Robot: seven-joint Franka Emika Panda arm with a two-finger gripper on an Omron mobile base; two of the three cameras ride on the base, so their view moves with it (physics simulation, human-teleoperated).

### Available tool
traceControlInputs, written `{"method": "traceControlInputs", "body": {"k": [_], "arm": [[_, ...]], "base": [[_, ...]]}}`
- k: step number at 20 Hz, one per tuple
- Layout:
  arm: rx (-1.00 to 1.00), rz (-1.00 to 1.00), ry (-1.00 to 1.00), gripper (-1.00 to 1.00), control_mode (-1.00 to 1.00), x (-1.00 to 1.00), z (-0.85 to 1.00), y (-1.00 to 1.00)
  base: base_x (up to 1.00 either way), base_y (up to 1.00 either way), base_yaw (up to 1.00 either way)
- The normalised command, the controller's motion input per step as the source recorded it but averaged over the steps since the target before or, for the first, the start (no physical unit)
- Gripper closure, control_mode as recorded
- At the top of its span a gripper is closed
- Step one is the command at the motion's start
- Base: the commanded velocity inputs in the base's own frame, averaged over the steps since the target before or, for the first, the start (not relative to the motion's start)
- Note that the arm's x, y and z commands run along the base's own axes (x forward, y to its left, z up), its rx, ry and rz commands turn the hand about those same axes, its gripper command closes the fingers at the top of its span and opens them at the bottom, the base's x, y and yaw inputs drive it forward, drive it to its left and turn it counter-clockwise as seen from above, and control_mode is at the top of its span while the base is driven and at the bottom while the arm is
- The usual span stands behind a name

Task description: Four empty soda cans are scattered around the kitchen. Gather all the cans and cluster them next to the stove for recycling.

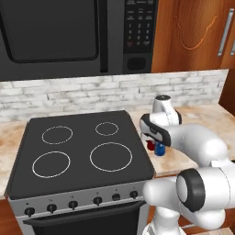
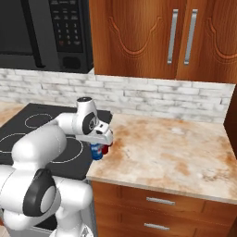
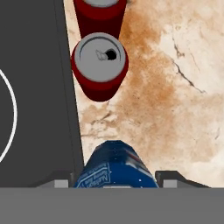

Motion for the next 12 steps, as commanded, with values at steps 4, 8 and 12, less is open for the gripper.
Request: {"method": "traceControlInputs", "body": {"k": [4,8,12], "arm": [[0.07,0.0,-0.03,1.0,-1.0,0.06,-0.22,0.0],[0.05,0.0,-0.06,1.0,-1.0,0.13,-0.29,0.0],[0.01,0.0,-0.06,1.0,-1.0,0.06,-0.36,0.0]], "base": [[0.0,0.0,0.0],[0.0,0.0,0.0],[0.0,0.0,0.0]]}}
